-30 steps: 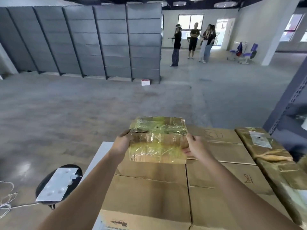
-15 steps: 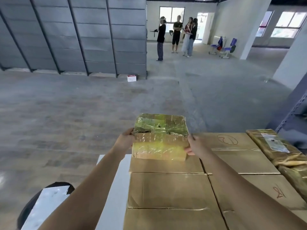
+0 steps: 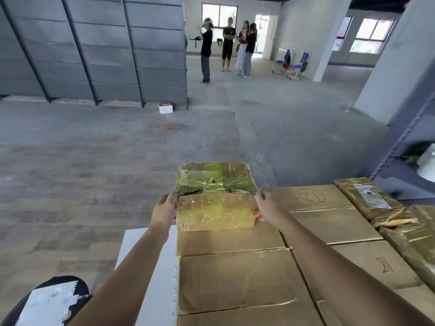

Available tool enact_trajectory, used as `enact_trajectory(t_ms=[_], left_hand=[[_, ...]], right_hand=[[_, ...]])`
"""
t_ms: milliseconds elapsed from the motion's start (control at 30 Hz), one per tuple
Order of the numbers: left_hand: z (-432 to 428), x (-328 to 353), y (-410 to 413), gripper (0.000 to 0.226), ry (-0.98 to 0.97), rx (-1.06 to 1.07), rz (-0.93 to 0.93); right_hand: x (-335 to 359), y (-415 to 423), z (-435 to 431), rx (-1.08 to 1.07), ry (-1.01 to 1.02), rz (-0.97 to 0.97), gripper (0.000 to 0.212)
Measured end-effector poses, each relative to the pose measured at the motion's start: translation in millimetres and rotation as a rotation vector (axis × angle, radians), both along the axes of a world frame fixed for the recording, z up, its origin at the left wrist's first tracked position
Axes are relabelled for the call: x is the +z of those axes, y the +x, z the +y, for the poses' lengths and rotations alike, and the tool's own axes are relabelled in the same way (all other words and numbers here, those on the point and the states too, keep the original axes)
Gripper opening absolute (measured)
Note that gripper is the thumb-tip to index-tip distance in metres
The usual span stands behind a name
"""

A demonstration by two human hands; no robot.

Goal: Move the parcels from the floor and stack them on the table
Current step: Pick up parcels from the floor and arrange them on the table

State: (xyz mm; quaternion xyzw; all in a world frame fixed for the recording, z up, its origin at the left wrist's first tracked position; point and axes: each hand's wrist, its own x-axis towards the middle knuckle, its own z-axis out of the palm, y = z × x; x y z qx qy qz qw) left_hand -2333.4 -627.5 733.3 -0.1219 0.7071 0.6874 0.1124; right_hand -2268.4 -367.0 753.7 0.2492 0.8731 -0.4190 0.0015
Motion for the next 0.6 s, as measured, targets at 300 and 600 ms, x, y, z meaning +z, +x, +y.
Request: enact_trajectory(t_ms=[300, 600], left_hand=[[4, 5, 4, 0.036, -0.083, 0.053, 0.028], [6, 9, 41, 0.029, -0.152, 0.142, 0.083]], right_hand=[[-1, 29, 3, 0.095, 0.044, 0.013, 0.045], [0, 57, 7, 0.132, 0.137, 0.032, 0.039]])
